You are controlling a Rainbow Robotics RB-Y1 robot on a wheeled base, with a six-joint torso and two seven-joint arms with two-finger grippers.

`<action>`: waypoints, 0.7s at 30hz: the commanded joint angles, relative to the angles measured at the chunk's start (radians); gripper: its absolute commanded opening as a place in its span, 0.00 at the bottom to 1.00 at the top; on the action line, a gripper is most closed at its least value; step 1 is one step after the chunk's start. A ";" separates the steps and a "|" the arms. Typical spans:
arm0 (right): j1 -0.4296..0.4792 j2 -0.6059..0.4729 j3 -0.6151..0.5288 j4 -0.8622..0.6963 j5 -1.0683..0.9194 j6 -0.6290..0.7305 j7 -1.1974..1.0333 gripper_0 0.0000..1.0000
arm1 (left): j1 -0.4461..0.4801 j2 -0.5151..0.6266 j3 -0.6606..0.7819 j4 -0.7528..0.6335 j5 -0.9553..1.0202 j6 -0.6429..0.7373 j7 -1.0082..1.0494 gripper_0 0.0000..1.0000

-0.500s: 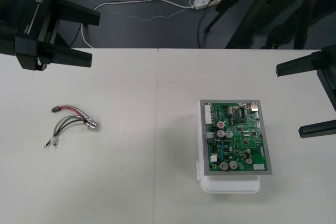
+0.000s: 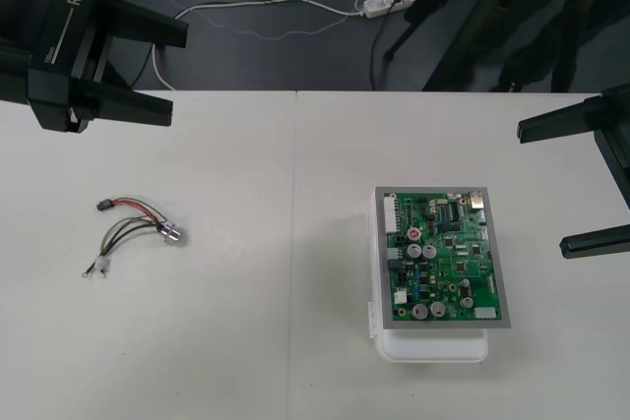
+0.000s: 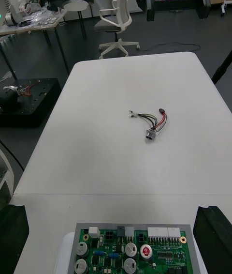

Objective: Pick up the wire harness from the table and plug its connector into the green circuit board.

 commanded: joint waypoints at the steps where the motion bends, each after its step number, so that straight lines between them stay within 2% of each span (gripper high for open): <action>1: -0.001 0.007 -0.029 -0.019 -0.017 0.003 0.014 1.00 | 0.003 0.042 0.029 -0.022 -0.005 -0.029 -0.055 0.76; 21: -0.001 0.007 -0.029 -0.019 -0.017 0.003 0.014 1.00 | 0.003 0.042 0.029 -0.022 -0.005 -0.029 -0.055 0.76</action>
